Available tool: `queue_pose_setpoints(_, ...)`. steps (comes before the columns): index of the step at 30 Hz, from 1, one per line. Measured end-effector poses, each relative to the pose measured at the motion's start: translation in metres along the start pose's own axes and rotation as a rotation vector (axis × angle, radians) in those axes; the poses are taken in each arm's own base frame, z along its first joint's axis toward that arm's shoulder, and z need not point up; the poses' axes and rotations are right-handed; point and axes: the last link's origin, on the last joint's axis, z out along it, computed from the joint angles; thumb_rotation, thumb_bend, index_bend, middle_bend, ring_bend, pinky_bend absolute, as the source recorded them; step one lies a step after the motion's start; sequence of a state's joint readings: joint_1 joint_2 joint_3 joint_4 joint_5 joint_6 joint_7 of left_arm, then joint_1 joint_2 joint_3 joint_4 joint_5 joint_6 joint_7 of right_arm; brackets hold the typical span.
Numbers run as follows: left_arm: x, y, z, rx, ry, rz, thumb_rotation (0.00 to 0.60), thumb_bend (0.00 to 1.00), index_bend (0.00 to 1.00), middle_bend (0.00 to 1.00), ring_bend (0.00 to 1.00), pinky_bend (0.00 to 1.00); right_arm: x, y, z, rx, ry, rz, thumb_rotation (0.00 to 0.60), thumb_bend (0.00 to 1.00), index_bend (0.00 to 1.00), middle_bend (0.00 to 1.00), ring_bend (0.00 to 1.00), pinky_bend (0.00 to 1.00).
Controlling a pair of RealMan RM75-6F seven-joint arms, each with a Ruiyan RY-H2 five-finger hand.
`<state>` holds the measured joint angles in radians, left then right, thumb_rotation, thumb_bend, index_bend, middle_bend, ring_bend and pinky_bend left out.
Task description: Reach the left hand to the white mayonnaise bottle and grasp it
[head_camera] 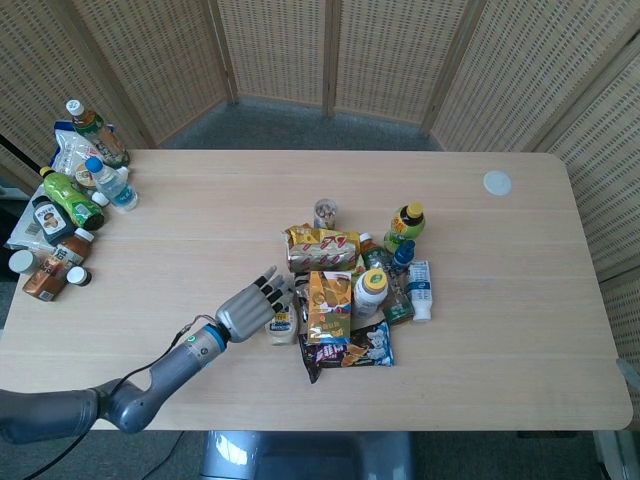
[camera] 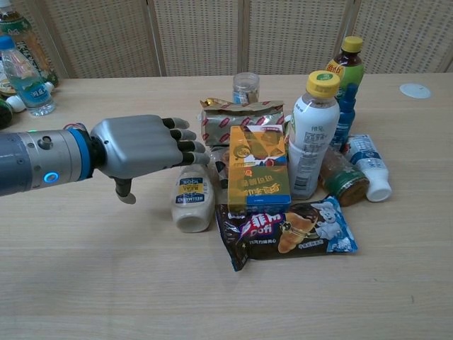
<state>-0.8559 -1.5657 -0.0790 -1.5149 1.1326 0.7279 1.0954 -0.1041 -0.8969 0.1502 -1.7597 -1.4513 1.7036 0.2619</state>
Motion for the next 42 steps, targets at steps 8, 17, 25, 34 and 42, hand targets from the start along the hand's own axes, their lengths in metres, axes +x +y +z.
queue_pose_setpoints(8,0.003,0.015,0.017,-0.005,0.000,-0.002,0.600,0.00,0.04,0.00,0.00,0.00,0.002,0.001,0.001,-0.002,0.006,0.006,0.600,0.00,0.00,0.00,0.00,0.00)
queue_pose_setpoints(17,0.003,0.026,0.030,-0.006,-0.009,0.004,0.600,0.00,0.04,0.00,0.00,0.00,0.005,0.002,0.000,-0.001,0.015,0.018,0.600,0.00,0.00,0.00,0.00,0.00)
queue_pose_setpoints(25,0.009,0.033,0.035,-0.004,0.027,0.011,0.600,0.00,0.24,0.00,0.00,0.03,0.006,0.002,0.000,0.004,0.020,0.017,0.600,0.00,0.00,0.00,0.00,0.00)
queue_pose_setpoints(34,0.001,0.043,0.040,-0.009,0.056,0.072,0.600,0.00,0.60,0.38,0.36,0.40,0.008,-0.001,-0.002,0.018,0.033,0.019,0.600,0.00,0.00,0.00,0.00,0.00)
queue_pose_setpoints(42,0.003,0.041,0.039,-0.002,0.113,0.055,0.600,0.01,0.77,0.61,0.57,0.54,0.008,0.000,-0.002,0.019,0.035,0.019,0.600,0.00,0.00,0.00,0.00,0.00)
